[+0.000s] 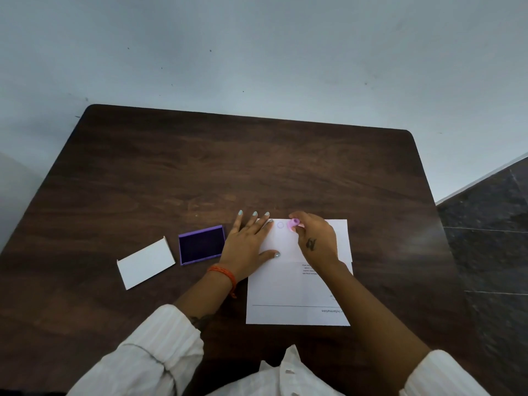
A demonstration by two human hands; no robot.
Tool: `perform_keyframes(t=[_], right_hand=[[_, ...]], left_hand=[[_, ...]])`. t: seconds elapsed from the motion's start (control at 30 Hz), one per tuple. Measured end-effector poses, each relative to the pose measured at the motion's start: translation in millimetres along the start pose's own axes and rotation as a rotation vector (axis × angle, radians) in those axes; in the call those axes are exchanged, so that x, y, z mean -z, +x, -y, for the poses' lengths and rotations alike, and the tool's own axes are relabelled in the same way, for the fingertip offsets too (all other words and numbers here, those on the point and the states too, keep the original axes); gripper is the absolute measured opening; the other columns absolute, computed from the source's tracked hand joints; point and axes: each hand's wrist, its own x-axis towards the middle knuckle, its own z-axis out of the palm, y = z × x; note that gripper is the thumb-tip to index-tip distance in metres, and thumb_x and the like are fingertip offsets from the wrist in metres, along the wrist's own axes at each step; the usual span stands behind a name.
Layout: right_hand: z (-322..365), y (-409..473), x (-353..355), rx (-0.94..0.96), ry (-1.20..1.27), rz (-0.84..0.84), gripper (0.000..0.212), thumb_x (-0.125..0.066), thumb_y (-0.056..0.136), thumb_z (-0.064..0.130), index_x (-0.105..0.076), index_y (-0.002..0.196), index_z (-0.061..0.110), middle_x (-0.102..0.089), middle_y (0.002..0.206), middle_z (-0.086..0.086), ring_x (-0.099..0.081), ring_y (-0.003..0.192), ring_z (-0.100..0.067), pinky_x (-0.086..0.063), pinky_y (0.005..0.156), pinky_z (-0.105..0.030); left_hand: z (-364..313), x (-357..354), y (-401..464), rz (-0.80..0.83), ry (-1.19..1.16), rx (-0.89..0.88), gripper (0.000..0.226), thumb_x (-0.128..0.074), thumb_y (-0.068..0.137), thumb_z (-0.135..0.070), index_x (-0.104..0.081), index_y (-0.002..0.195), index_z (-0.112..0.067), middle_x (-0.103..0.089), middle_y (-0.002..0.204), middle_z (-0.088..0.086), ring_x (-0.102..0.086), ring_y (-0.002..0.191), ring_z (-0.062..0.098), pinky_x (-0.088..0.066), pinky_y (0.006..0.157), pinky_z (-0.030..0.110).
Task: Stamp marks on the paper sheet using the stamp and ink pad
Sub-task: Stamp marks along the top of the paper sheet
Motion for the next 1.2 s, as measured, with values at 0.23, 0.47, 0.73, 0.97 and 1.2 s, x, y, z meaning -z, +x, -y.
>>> perform_keyframes(t=[0.23, 0.47, 0.73, 0.97, 1.2], right_hand=[[0.5, 1.8, -1.0, 0.134, -0.097, -0.002, 0.024, -0.064, 0.081, 0.002, -0.065, 0.105, 0.003, -0.07, 0.106, -0.016, -0.063, 0.097, -0.033, -0.051, 0.086, -0.034], [0.3, 4.6, 0.5, 0.206, -0.139, 0.028, 0.024, -0.062, 0.079, -0.004, -0.065, 0.102, -0.001, -0.07, 0.103, -0.019, -0.061, 0.094, -0.034, -0.05, 0.08, -0.033], [-0.9, 6.1, 0.8, 0.256, -0.174, 0.036, 0.026, -0.061, 0.079, -0.006, -0.063, 0.105, -0.003, -0.069, 0.106, -0.021, -0.061, 0.096, -0.036, -0.052, 0.083, -0.037], [-0.1, 6.2, 0.9, 0.283, -0.175, 0.005, 0.023, -0.063, 0.077, -0.007, -0.065, 0.099, -0.005, -0.07, 0.1, -0.022, -0.063, 0.09, -0.037, -0.054, 0.078, -0.038], [-2.1, 7.5, 2.9, 0.289, -0.184, 0.049, 0.021, -0.062, 0.075, -0.01, -0.066, 0.094, -0.003, -0.071, 0.096, -0.021, -0.062, 0.089, -0.035, -0.054, 0.074, -0.037]], left_hand=[[0.2, -0.4, 0.0, 0.005, -0.002, 0.004, 0.073, -0.036, 0.087, -0.059, -0.011, 0.144, -0.021, -0.011, 0.157, 0.0, -0.005, 0.144, 0.021, 0.017, 0.111, 0.04], [0.1, -2.0, -0.2, 0.002, -0.014, 0.008, 0.073, -0.036, 0.087, -0.059, -0.01, 0.144, -0.022, -0.01, 0.157, 0.0, -0.004, 0.144, 0.02, 0.017, 0.111, 0.04], [0.8, -3.4, 0.3, 0.003, -0.02, 0.004, 0.073, -0.036, 0.087, -0.059, -0.01, 0.144, -0.021, -0.008, 0.157, 0.0, -0.003, 0.144, 0.021, 0.017, 0.111, 0.041], [1.5, -5.7, 0.6, 0.001, -0.024, 0.001, 0.073, -0.035, 0.088, -0.059, -0.008, 0.144, -0.021, -0.007, 0.157, 0.0, -0.002, 0.144, 0.021, 0.018, 0.111, 0.039], [-0.2, -2.5, 0.1, 0.011, -0.019, 0.001, 0.071, -0.035, 0.088, -0.057, -0.01, 0.144, -0.02, -0.009, 0.157, 0.001, -0.003, 0.144, 0.021, 0.016, 0.112, 0.041]])
